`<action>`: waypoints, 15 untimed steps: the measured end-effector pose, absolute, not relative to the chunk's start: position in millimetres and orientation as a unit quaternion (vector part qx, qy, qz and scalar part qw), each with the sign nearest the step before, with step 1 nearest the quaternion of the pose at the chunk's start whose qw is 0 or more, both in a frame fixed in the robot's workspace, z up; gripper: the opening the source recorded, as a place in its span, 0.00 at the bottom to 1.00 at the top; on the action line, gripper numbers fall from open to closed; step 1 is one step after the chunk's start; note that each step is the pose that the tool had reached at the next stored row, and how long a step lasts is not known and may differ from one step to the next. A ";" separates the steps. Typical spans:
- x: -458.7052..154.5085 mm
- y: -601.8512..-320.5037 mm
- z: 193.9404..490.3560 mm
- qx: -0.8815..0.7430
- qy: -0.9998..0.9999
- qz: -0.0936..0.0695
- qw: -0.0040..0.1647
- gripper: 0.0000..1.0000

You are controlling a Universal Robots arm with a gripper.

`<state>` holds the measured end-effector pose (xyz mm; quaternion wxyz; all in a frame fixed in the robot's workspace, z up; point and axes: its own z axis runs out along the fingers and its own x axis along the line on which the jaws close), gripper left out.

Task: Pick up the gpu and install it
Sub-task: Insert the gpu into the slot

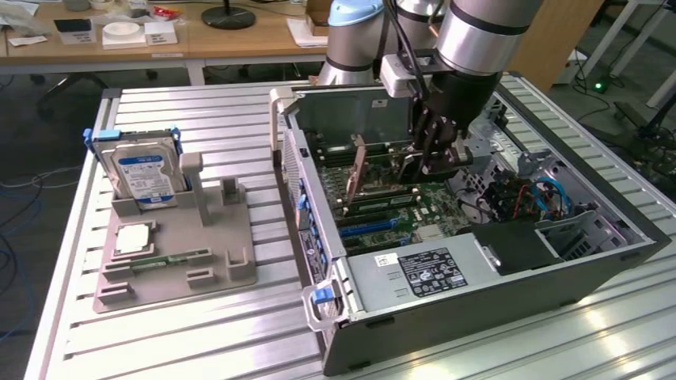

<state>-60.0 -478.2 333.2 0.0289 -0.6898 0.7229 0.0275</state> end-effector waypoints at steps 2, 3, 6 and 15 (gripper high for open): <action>-60.0 -478.2 333.2 -0.690 0.723 0.027 0.029 0.28; -60.0 -478.2 333.2 -0.690 0.723 0.027 0.029 0.28; -60.7 -478.2 333.1 -0.690 0.723 0.027 0.029 0.28; -60.7 -478.3 333.1 -0.690 0.723 0.027 0.029 0.28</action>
